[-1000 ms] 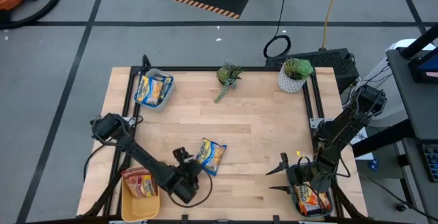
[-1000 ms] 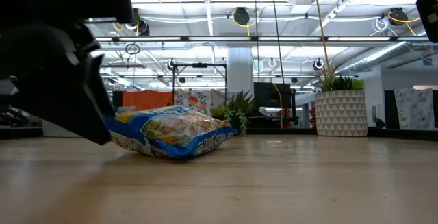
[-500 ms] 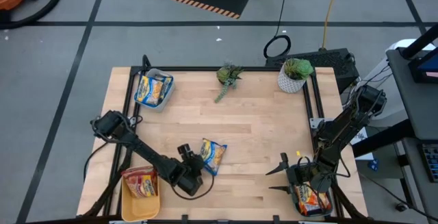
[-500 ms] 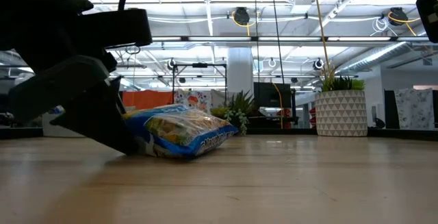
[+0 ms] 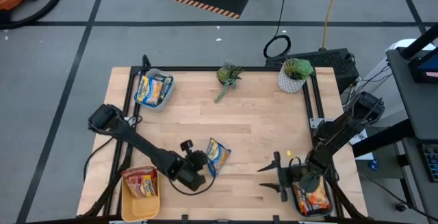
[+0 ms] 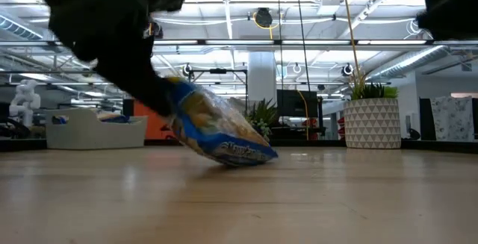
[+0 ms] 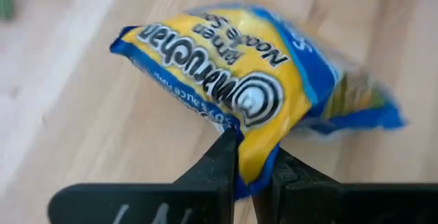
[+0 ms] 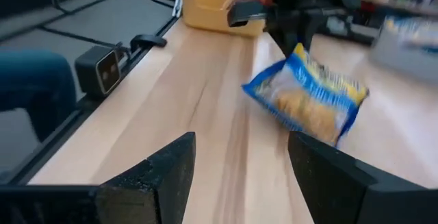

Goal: Sort Maruchan noodles
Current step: Put the blue noodle pack into the gray bin

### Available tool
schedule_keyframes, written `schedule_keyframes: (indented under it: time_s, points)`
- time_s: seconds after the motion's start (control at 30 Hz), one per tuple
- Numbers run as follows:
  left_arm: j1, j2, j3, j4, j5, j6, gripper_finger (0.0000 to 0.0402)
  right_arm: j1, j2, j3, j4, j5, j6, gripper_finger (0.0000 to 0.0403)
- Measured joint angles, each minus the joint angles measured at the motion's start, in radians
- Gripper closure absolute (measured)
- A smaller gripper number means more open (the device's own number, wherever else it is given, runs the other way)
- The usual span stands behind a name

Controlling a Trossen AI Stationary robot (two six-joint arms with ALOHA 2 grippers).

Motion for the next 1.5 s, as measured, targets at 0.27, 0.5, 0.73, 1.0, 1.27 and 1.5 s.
schedule_keyframes:
  time_s: [0.27,0.5,0.73,1.0,1.27,1.5]
  points:
    - [0.002,-0.162,0.034,0.114,-0.001,0.206,0.0371,-0.079,0.122,0.273,-0.255,0.057,-0.381,0.0176]
    - [0.0,-0.231,0.035,0.147,-0.024,0.203,0.0371,-0.138,0.279,0.415,-0.226,0.242,-0.657,0.0141]
    - [-0.015,-0.202,0.034,0.088,0.002,0.162,0.0371,-0.187,0.316,0.413,-0.181,0.116,-0.574,0.0117]
    - [-0.022,-0.164,0.034,0.095,0.093,0.105,0.0371,-0.283,0.264,0.413,-0.324,-0.132,-0.34,0.0129]
    - [-0.005,-0.164,0.034,0.105,0.092,0.094,0.0371,-0.448,0.331,0.413,-0.416,-0.362,-0.227,0.0135]
    - [-0.004,-0.164,0.034,0.105,0.089,0.099,0.0371,-0.54,0.421,0.413,-0.377,-0.472,-0.161,0.0136]
